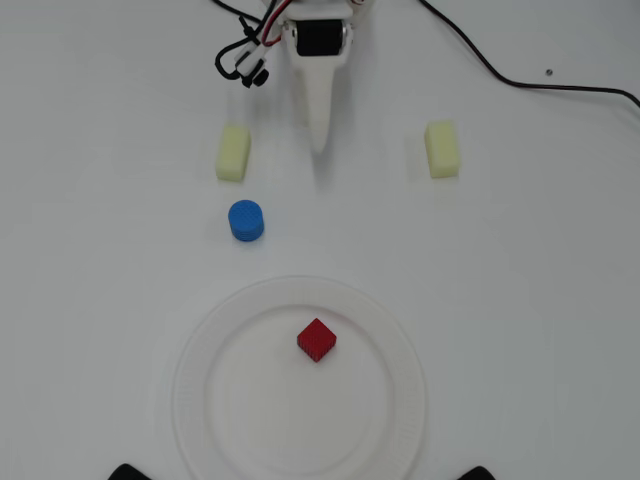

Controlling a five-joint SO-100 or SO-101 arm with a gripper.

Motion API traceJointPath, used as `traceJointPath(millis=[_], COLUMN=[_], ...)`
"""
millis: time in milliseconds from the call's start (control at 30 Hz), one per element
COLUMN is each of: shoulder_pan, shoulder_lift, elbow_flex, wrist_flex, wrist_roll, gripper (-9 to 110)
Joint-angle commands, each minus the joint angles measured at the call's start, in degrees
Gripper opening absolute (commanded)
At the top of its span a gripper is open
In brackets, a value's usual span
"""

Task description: Grasp a red block and put it in the dish.

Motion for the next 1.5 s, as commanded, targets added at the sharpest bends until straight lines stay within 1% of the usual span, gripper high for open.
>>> traceJointPath(millis=[0, 67, 100, 500, 967, 1467], shoulder_pan=[0.44, 0.44, 0.35, -2.29, -4.92, -5.1], shoulder_lift=[9.58, 9.58, 9.58, 9.67, 9.67, 9.67], elbow_flex=[1.93, 2.64, 2.99, 7.03, 7.29, 7.29], wrist_flex=[1.41, 1.41, 1.41, 1.05, 1.05, 1.05], wrist_roll=[0.35, 3.08, 3.25, 2.46, -0.35, -0.7], gripper=[19, 5, 1, 0, 0, 0])
